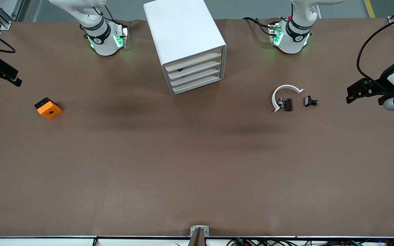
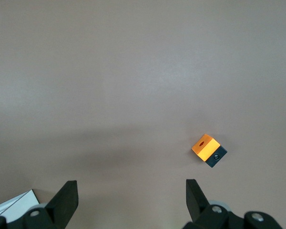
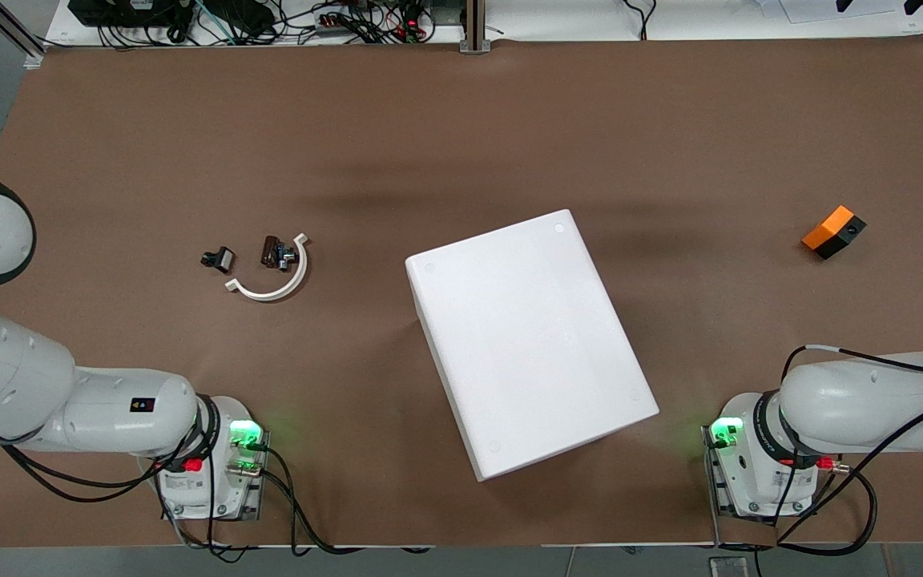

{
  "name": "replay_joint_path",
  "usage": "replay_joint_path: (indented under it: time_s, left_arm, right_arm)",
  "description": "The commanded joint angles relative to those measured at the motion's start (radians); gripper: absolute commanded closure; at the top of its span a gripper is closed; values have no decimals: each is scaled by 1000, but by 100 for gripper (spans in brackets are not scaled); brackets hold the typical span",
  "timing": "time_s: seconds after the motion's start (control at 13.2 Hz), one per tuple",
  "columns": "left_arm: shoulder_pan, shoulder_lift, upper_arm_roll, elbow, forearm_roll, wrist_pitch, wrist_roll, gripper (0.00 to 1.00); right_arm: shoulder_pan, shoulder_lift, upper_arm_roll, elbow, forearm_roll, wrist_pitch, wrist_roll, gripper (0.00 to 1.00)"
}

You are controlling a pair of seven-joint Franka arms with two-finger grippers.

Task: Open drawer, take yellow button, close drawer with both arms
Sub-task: 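Move the left gripper from rest toward the white drawer cabinet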

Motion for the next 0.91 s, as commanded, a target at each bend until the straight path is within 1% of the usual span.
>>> replay_joint_path:
  time_s: [0.0,0.46,0.61,0.76,0.84]
  left_arm:
    - [9,-3,-7,12,-12,-15,4,0]
    - [13,-1,-4,11,-14,-19,-3,0]
    - [8,2,-4,-5,-12,-63,-13,0]
    - [5,22,-7,-14,-12,-74,-13,0]
    - [0,48,-7,-14,-12,-74,-13,0]
  right_arm:
    - [-5,-23,3,-18,16,0,8,0]
    - [-5,-23,5,-18,12,-7,8,0]
    - [-5,-23,5,-18,4,-9,7,0]
    - [-7,-23,5,-18,4,-11,7,0]
    - [-5,-23,5,-18,3,-11,7,0]
